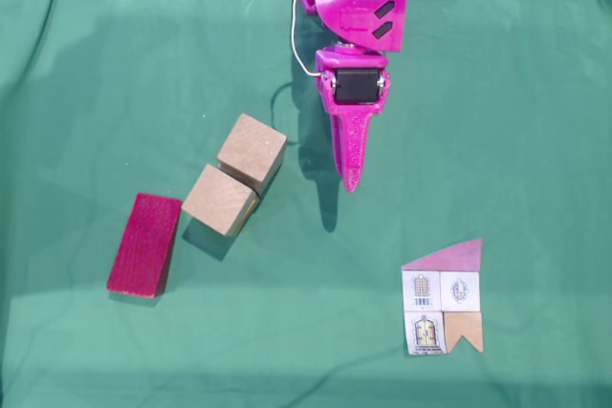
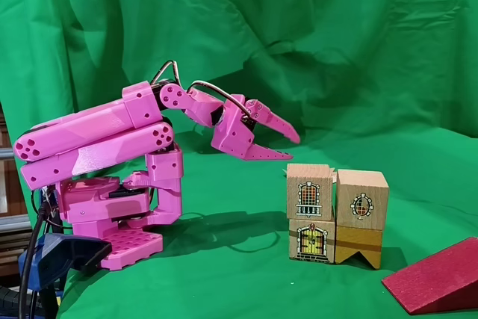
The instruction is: Grasp some building blocks and build the house on the picture.
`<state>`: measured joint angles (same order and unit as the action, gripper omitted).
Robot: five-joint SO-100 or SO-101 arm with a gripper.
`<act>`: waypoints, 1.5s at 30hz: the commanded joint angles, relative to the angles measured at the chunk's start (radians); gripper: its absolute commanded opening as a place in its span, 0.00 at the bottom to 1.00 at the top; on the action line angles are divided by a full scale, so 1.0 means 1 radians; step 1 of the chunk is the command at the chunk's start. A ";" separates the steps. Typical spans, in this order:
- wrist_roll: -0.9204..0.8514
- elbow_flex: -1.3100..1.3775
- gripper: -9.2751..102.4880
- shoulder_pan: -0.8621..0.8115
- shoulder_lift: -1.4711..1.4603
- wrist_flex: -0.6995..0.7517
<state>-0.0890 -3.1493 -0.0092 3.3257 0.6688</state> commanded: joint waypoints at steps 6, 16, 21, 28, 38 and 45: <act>-0.006 0.098 0.26 -0.008 -0.040 0.000; -0.009 0.416 0.26 -0.006 -0.301 0.000; -0.011 0.586 0.26 -0.009 -0.430 -0.002; -0.046 0.834 0.26 -0.051 -0.617 -0.002; -0.245 1.039 0.26 -0.210 -0.839 -0.005; -0.394 1.103 0.26 -0.365 -0.948 -0.014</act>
<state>-0.4418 -2.1000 -0.3221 2.4083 0.6688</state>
